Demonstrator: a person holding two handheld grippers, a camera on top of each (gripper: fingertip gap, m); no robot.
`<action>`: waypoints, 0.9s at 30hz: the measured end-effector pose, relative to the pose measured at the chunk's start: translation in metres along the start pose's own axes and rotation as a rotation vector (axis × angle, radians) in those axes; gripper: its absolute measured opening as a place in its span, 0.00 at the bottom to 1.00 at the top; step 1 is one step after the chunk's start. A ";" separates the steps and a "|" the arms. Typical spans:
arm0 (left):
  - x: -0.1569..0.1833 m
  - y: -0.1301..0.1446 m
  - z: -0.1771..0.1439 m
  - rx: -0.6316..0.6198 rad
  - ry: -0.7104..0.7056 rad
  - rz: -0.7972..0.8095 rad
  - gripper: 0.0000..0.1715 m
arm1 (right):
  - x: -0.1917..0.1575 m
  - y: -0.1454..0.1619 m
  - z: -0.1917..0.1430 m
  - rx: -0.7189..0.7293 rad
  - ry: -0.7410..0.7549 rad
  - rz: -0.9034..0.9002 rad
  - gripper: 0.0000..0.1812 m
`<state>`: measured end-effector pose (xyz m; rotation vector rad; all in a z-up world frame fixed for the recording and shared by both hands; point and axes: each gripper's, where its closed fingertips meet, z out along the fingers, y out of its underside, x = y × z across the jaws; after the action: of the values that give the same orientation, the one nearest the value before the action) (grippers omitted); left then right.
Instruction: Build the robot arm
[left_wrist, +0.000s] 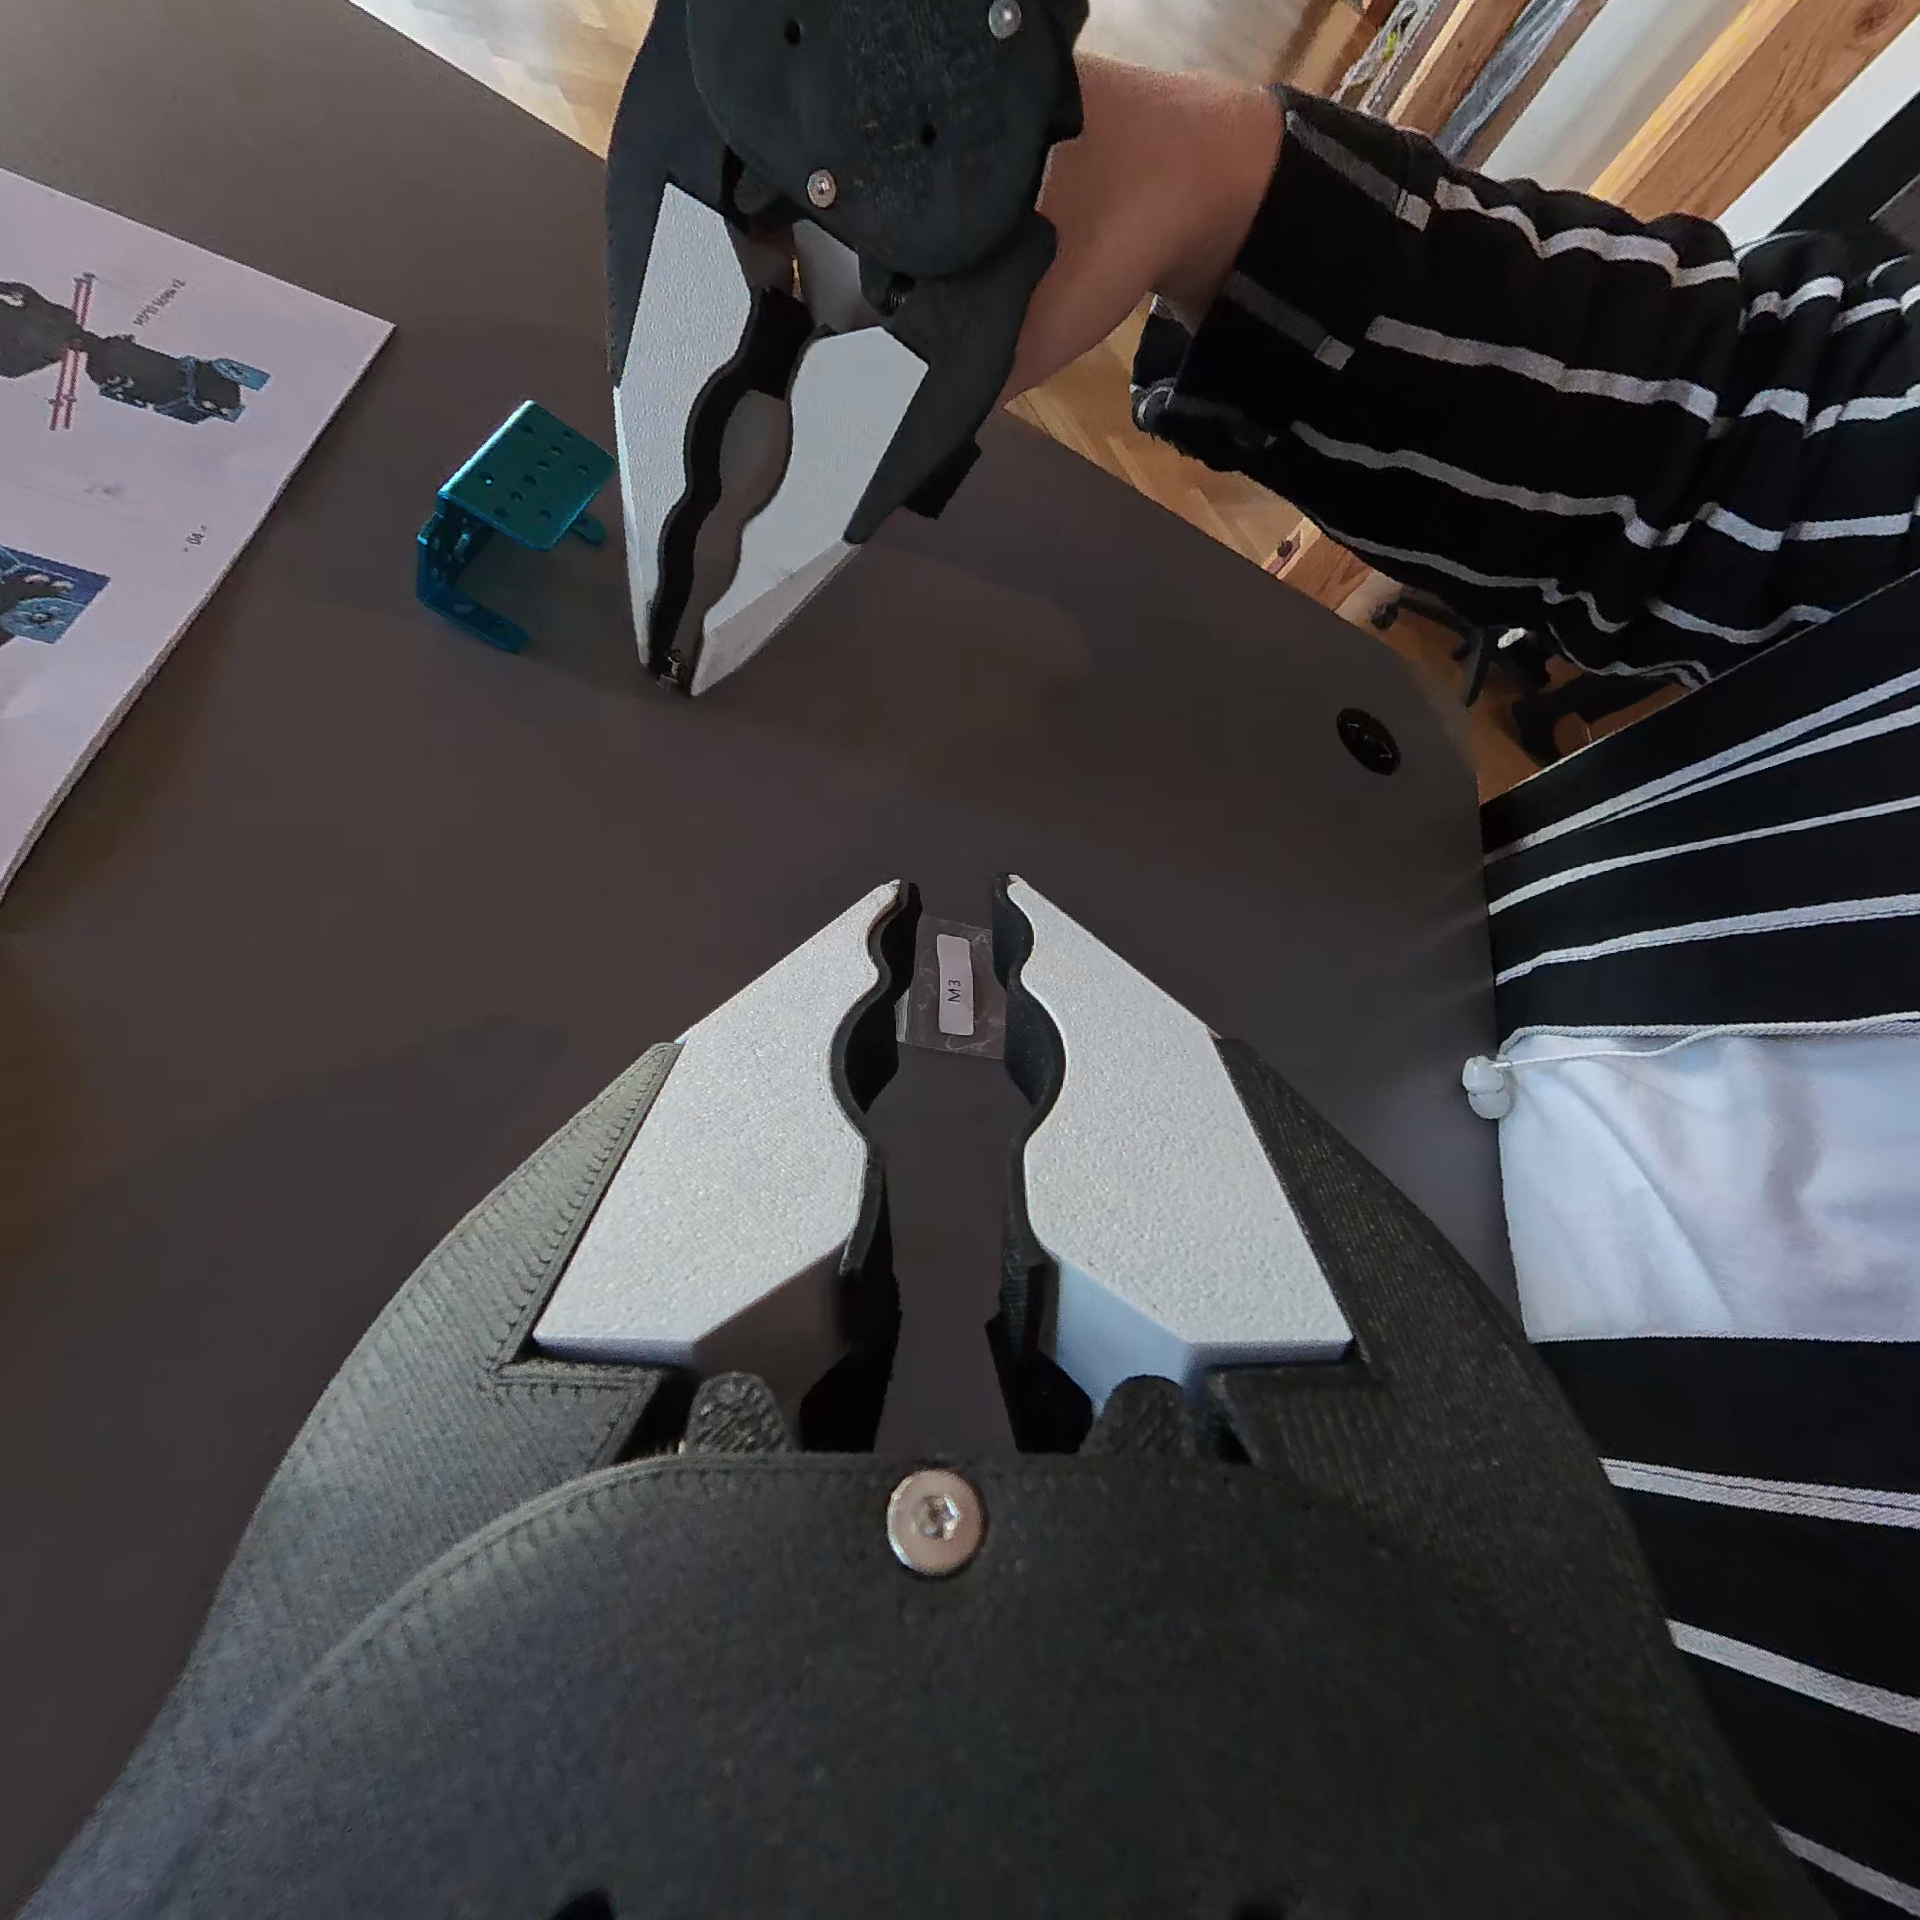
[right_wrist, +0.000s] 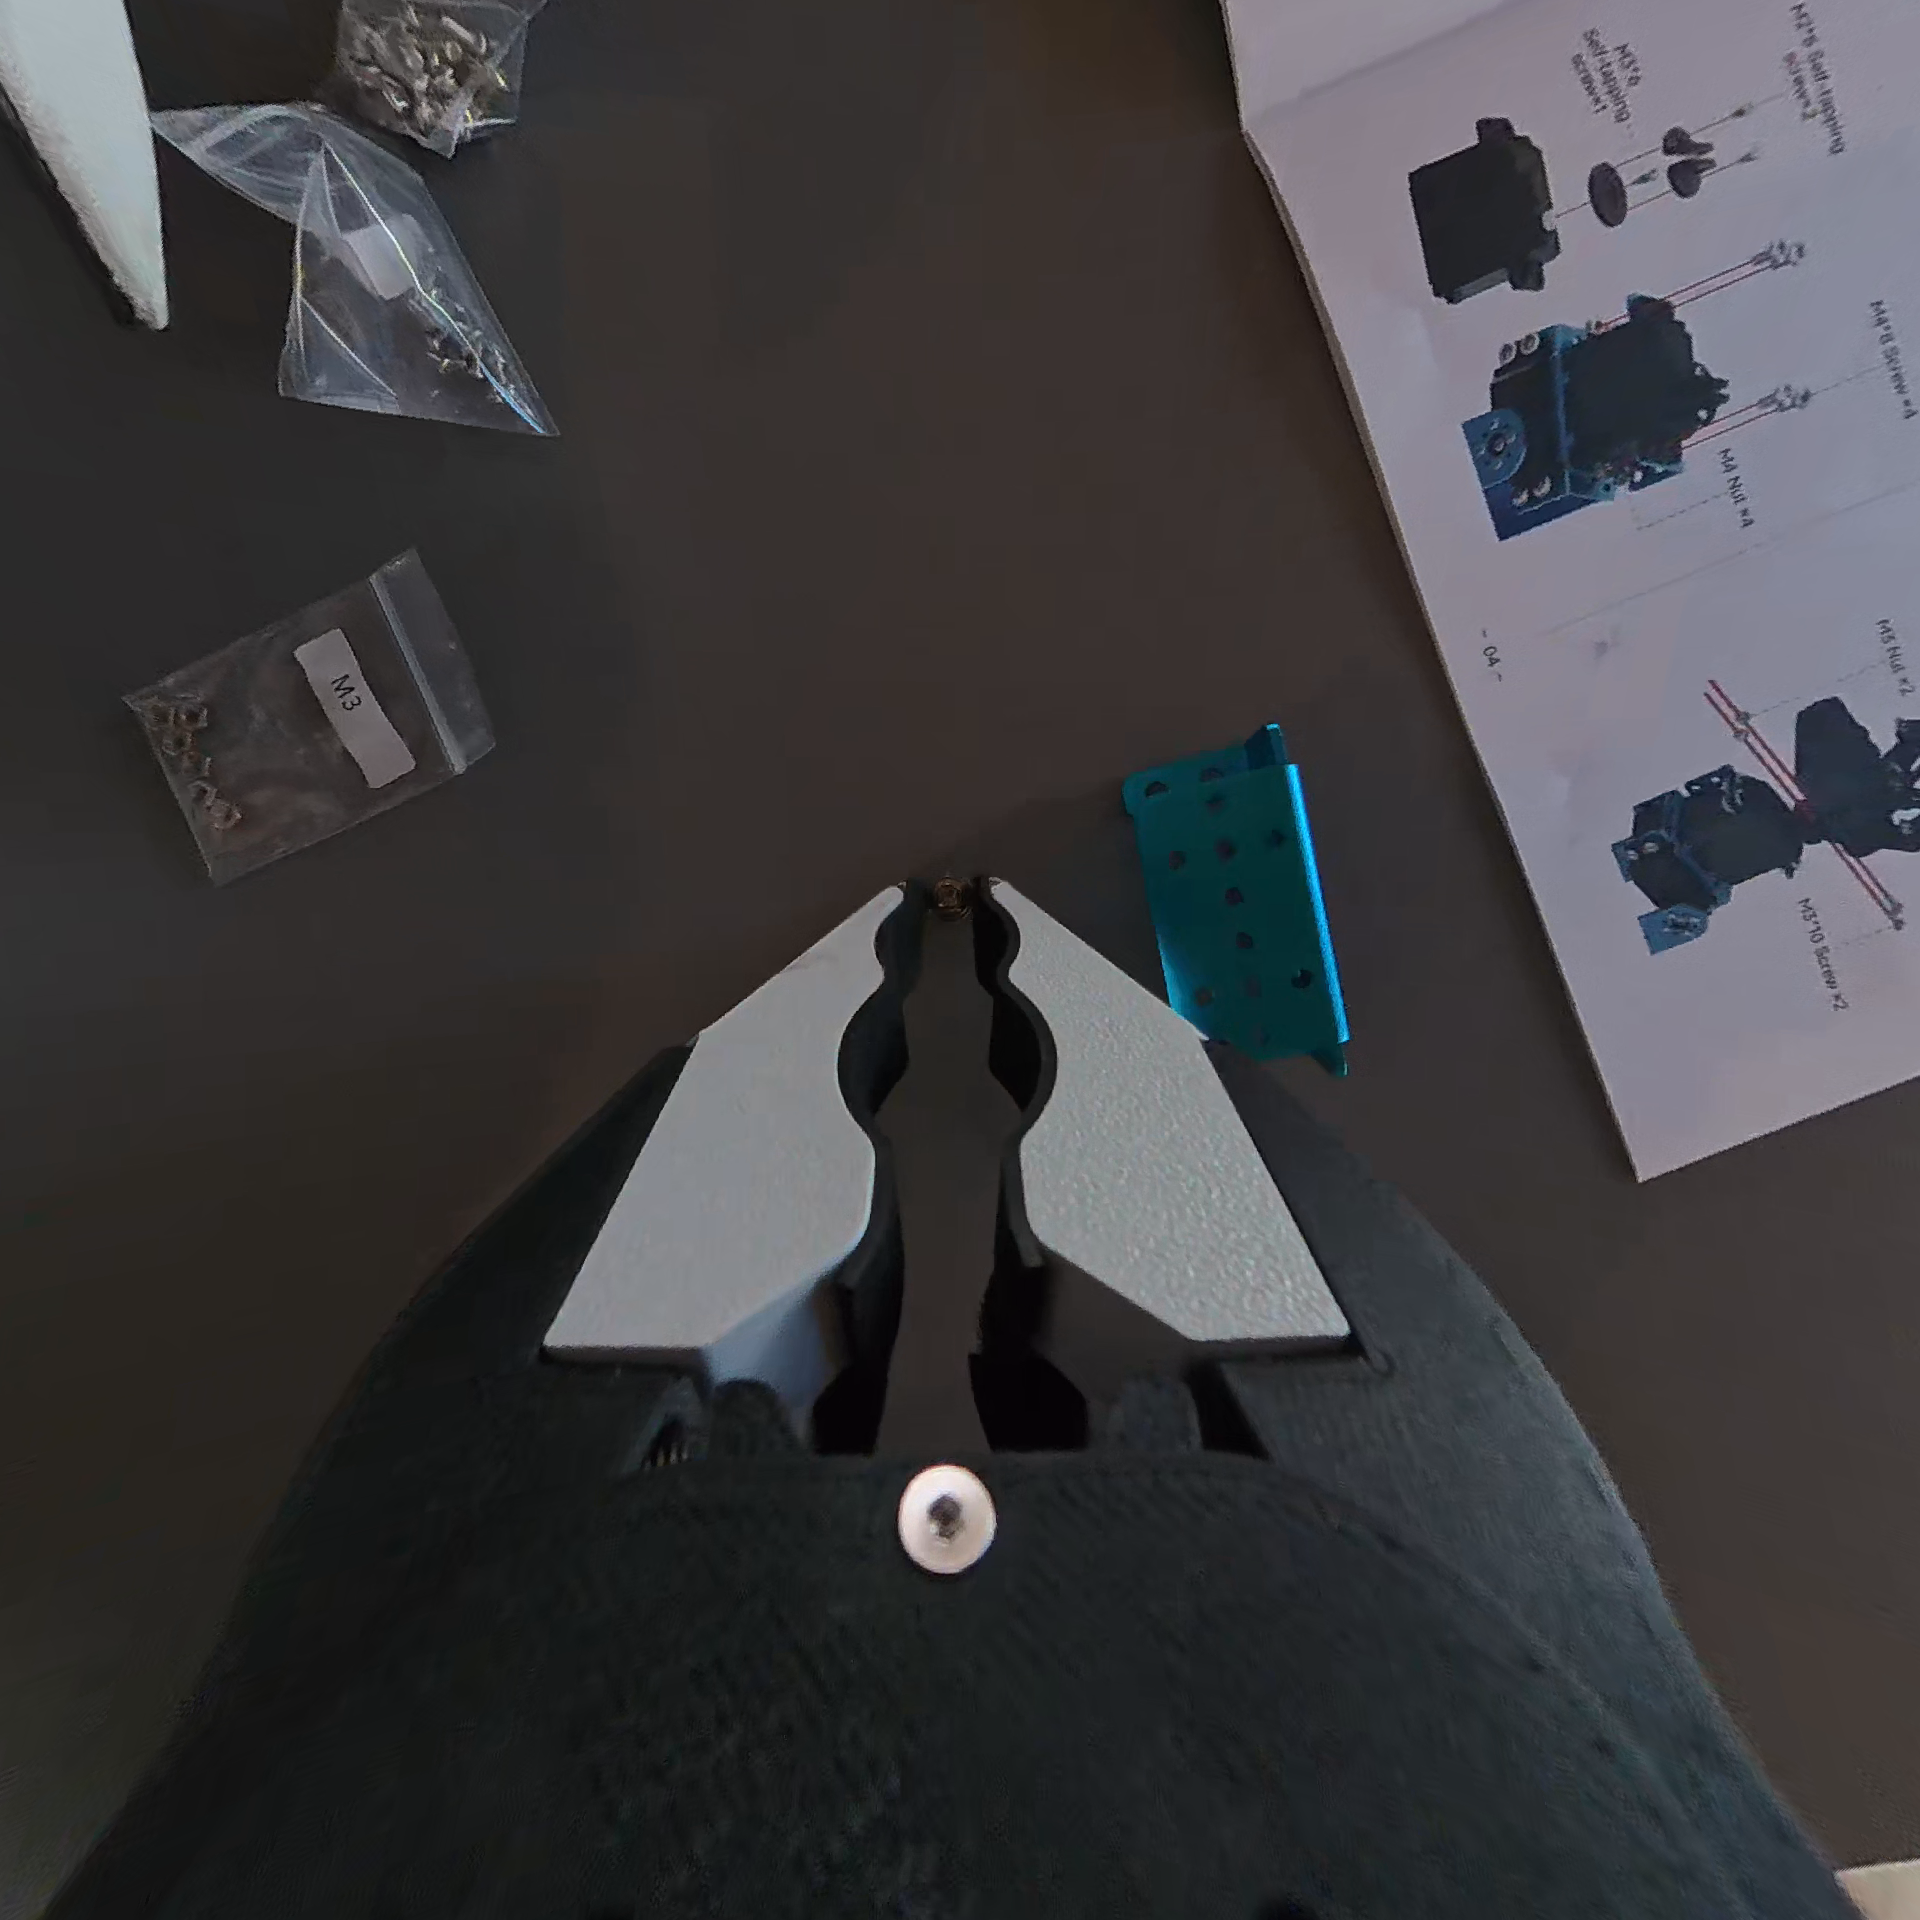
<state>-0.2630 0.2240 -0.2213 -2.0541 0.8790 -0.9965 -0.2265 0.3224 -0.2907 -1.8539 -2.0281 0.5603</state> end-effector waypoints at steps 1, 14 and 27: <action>0.000 0.000 0.000 0.002 0.000 -0.001 0.08 | 0.000 0.000 0.000 -0.002 -0.004 0.006 0.05; -0.027 -0.004 0.000 0.109 0.028 -0.271 0.14 | -0.019 -0.028 -0.021 0.116 0.137 -0.215 0.04; -0.014 -0.034 -0.006 0.305 0.228 -0.447 0.18 | -0.078 -0.075 -0.064 0.223 0.131 -0.361 0.04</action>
<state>-0.2653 0.2523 -0.1967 -1.9315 0.3418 -1.5257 -0.2525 0.2432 -0.1963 -1.3223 -2.0515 0.5226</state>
